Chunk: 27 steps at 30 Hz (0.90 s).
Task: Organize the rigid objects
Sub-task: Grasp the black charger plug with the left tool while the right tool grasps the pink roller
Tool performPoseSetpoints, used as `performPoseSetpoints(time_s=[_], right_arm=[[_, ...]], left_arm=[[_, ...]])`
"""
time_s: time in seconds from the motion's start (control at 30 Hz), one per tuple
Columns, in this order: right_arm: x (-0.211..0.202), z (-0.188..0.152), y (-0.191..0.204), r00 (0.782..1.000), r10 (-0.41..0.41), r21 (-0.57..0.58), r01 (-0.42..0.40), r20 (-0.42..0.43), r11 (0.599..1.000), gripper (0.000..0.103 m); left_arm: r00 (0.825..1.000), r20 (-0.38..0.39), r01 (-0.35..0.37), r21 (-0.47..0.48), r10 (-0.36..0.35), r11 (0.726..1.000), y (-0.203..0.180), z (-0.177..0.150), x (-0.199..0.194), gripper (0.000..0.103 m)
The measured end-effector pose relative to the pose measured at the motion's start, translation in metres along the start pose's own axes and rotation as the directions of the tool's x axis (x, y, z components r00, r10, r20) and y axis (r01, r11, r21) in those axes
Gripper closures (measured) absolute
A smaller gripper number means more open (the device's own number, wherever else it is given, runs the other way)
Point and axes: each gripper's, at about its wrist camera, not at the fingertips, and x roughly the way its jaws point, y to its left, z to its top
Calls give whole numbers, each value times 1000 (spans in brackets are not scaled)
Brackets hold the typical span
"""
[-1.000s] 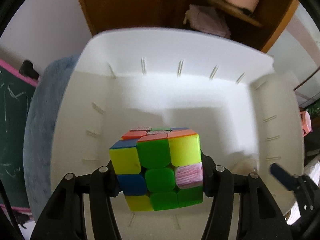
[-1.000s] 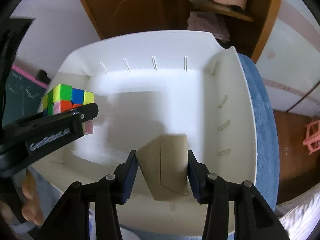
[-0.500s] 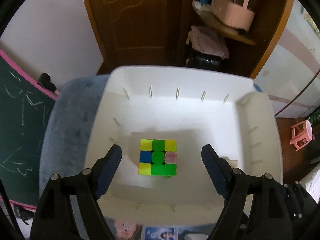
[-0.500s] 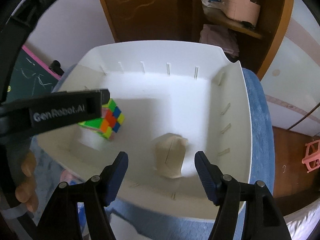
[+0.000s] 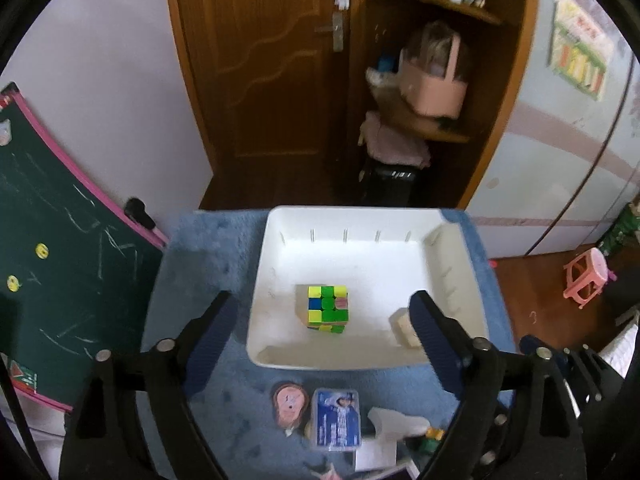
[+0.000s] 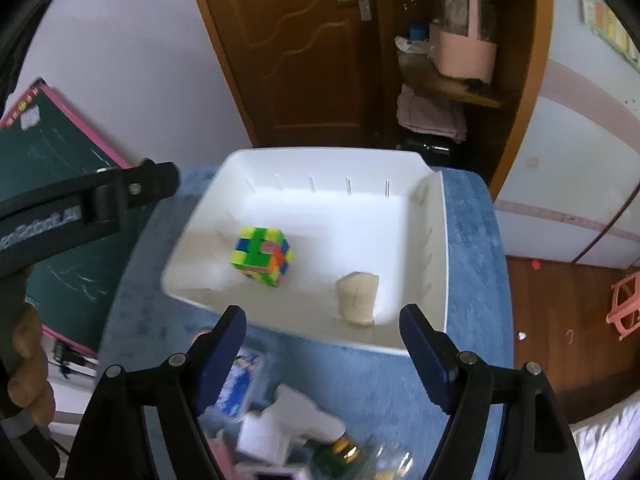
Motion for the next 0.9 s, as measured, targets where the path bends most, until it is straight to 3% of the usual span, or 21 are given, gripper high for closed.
performPoseSetpoints(time_s=[0.13, 0.23, 0.47, 0.63, 0.9], right_arm=[[-48, -7, 6, 998, -2, 27, 0, 65, 1000, 23], [-81, -16, 13, 993, -48, 47, 43, 109, 998, 23], [-124, -57, 28, 987, -90, 144, 71, 133, 987, 23], [-130, -92, 50, 980, -138, 135, 119, 141, 984, 23], [-104, -146, 71, 984, -152, 91, 143, 95, 985, 23]], left_arm=[[999, 42, 27, 20, -28, 999, 11, -11, -43, 10], [997, 58, 56, 43, -59, 997, 21, -27, -66, 7], [994, 51, 90, 95, -95, 991, 37, -71, -90, 7], [991, 14, 127, 136, -130, 983, 44, -111, -86, 7], [975, -150, 193, 199, -165, 961, 48, -185, -35, 6]])
